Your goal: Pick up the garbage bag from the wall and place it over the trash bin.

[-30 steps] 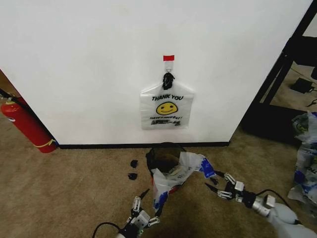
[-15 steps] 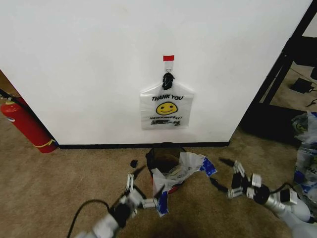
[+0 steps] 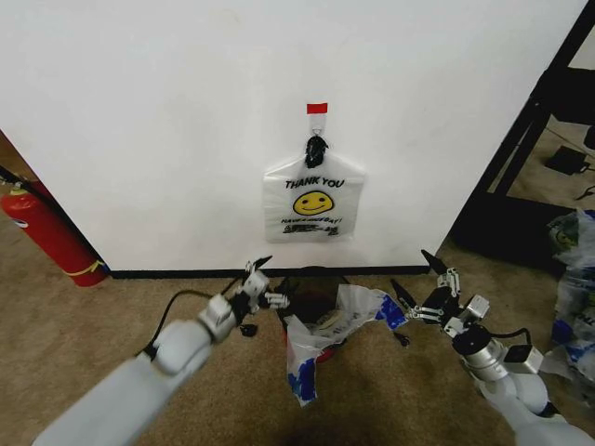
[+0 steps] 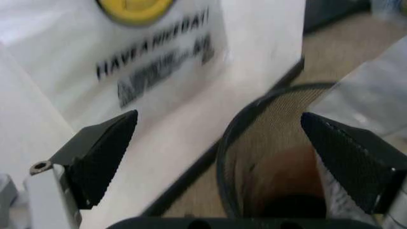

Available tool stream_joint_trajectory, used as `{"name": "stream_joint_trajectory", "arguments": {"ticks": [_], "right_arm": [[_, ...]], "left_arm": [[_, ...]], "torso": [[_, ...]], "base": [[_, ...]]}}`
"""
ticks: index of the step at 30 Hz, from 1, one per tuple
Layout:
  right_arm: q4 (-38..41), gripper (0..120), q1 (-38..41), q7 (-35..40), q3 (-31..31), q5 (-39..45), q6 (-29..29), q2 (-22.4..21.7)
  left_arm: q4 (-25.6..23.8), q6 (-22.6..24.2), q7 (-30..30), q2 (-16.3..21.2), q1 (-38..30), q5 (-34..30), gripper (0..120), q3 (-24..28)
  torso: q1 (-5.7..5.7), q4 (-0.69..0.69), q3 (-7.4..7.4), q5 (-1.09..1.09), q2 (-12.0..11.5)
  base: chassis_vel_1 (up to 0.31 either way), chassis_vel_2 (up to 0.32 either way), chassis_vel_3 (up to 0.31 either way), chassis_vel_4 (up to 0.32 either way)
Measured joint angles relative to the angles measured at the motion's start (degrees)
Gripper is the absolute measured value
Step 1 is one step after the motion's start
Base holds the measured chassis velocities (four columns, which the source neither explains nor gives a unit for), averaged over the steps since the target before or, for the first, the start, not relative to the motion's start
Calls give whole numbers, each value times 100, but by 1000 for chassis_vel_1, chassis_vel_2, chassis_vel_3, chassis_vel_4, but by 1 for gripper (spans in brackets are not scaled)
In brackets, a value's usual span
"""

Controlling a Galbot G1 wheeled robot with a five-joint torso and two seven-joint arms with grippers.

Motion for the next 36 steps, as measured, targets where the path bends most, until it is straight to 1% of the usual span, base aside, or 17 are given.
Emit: {"name": "stream_joint_trajectory", "arguments": {"ticks": [3,4,5,6,7,9,10,11,12,14,17,19,21,27,30,32,36], "right_arm": [[70,100,-44,-6,18,-33,1,95],[88,100,-59,-15,19,-47,3,120],[95,100,-66,-20,18,-58,4,131],[95,100,-66,-20,18,-58,4,131],[101,100,-75,-26,10,-83,6,148],[101,100,-82,-45,-23,-139,11,167],[101,100,-82,-45,-23,-139,11,167],[101,100,-95,-63,-47,-187,16,179],[101,100,-100,-70,-73,-217,16,184],[101,100,-102,-76,-98,-245,17,186],[96,100,-113,-94,-164,-352,18,190],[97,100,-138,-108,-172,-399,25,201],[121,100,-185,-113,-170,-423,30,211],[184,100,-309,-131,-127,-493,58,231],[208,100,-356,-133,-105,-512,70,247],[249,100,-410,-133,-86,-537,80,271],[291,100,-481,-133,-58,-572,100,308]], "left_arm": [[62,1108,-218,-26,-526,-563,100,422],[74,1399,-289,-49,-643,-740,100,514],[79,1613,-342,-70,-722,-871,100,563],[79,1613,-342,-70,-722,-871,100,563],[93,1971,-425,-117,-840,-1073,100,608],[176,2472,-584,-228,-1001,-1328,100,648],[176,2472,-584,-228,-1001,-1328,100,648],[325,2713,-751,-343,-1111,-1436,100,690],[399,2825,-863,-416,-1152,-1478,100,701],[437,2911,-948,-461,-1172,-1516,100,701],[589,3245,-1235,-639,-1245,-1610,100,711],[710,3327,-1328,-767,-1311,-1673,100,717],[806,3341,-1369,-868,-1371,-1747,100,718],[921,3334,-1432,-965,-1464,-1811,100,843],[977,3325,-1480,-1004,-1514,-1816,100,968],[1028,3312,-1635,-1061,-1573,-1820,97,1151],[1049,3295,-1866,-1152,-1639,-1888,81,1308]], "torso": [[0,0,0,0,0],[0,0,0,0,0],[0,0,0,-1,0],[0,0,0,-1,0],[0,0,0,-2,0],[0,0,-1,2,0],[0,0,-1,2,0],[0,0,0,-1,0],[0,0,0,-2,0],[0,0,-1,-1,0],[0,1,0,-1,0],[0,0,0,-1,0],[0,-1,-1,0,0],[-1,1,-1,0,0],[-1,0,-1,-1,0],[-1,0,-1,0,0],[-1,0,-1,-1,0]], "base": [[0,0,0,0],[0,0,0,0],[0,0,0,0],[0,0,0,0],[0,0,0,0],[0,0,0,0],[0,0,0,0],[0,0,0,0],[0,0,0,0],[0,0,0,0],[0,0,0,0],[0,0,0,0],[0,0,0,0],[0,0,0,0],[0,0,0,0],[0,0,0,0],[0,0,0,0]]}}
